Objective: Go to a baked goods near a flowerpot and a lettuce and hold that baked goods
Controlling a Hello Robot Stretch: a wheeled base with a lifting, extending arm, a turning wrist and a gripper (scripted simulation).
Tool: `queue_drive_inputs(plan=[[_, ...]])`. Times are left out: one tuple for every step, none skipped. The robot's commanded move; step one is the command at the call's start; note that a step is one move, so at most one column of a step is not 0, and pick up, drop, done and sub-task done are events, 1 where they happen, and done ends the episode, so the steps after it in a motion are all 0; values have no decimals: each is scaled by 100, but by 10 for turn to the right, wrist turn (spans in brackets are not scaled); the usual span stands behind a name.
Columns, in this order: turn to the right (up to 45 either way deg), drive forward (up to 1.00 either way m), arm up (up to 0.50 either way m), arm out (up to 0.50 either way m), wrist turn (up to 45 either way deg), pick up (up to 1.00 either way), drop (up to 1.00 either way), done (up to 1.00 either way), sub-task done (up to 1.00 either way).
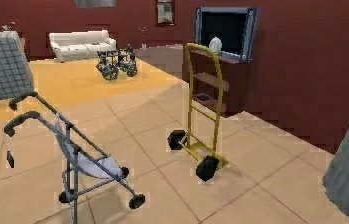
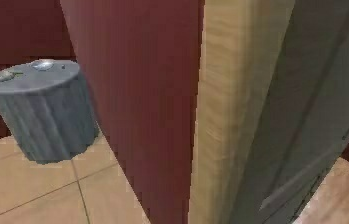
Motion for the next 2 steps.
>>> queue_drive_inputs(plan=[[240,0,0,0,0,0,0,0,0],[0,100,0,0,0,0,0,0,0]])
